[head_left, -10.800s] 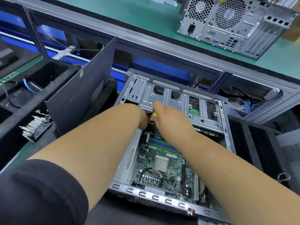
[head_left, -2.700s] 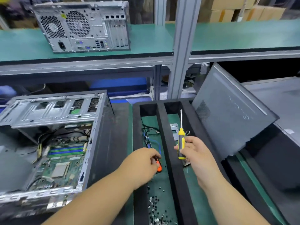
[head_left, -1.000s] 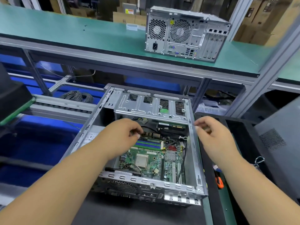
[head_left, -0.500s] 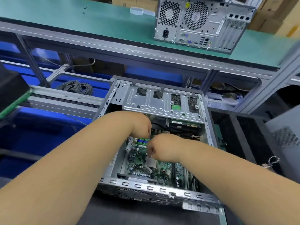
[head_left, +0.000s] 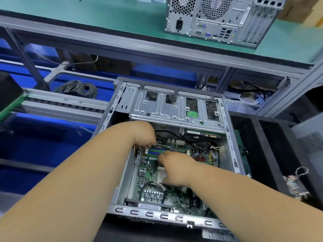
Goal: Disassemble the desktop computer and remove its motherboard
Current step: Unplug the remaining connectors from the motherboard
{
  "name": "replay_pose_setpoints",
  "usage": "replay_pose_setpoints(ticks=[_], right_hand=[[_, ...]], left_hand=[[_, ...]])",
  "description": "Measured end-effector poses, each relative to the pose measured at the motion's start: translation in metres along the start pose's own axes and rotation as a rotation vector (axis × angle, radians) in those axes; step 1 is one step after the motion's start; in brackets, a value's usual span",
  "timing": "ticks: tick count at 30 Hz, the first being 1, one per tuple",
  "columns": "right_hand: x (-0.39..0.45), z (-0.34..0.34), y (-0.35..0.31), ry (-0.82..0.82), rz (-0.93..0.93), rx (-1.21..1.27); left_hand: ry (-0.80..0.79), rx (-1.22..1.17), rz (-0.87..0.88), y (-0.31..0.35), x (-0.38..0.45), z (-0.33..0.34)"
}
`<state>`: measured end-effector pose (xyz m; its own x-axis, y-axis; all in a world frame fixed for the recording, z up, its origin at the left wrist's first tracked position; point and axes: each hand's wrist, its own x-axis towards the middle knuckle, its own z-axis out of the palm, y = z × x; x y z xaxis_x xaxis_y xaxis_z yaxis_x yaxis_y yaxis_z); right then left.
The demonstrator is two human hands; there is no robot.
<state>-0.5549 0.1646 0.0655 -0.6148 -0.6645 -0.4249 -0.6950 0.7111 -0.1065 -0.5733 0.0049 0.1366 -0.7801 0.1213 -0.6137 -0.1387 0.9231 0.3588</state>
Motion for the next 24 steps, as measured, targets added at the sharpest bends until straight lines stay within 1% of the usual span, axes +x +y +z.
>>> replay_pose_setpoints(ticks=[2, 3, 8, 13, 20, 24], right_hand=[[-0.001, 0.000, 0.000, -0.003, -0.012, -0.004], [-0.002, 0.001, -0.001, -0.002, -0.009, -0.005], [-0.004, 0.002, -0.003, 0.035, 0.015, -0.036], [-0.004, 0.003, -0.005, 0.034, 0.016, -0.026], [-0.003, -0.003, -0.002, -0.001, 0.024, -0.011], [-0.005, -0.004, 0.001, 0.008, 0.029, -0.004]], left_hand=[[0.053, -0.081, -0.047, -0.009, 0.003, -0.003], [0.054, -0.100, -0.070, -0.013, 0.004, -0.004], [-0.008, -0.267, -0.136, -0.021, 0.011, -0.002], [-0.043, -0.151, -0.145, -0.019, 0.018, 0.002], [-0.038, -0.169, -0.147, -0.020, 0.017, 0.002], [-0.046, -0.199, -0.147, -0.020, 0.016, 0.001]])
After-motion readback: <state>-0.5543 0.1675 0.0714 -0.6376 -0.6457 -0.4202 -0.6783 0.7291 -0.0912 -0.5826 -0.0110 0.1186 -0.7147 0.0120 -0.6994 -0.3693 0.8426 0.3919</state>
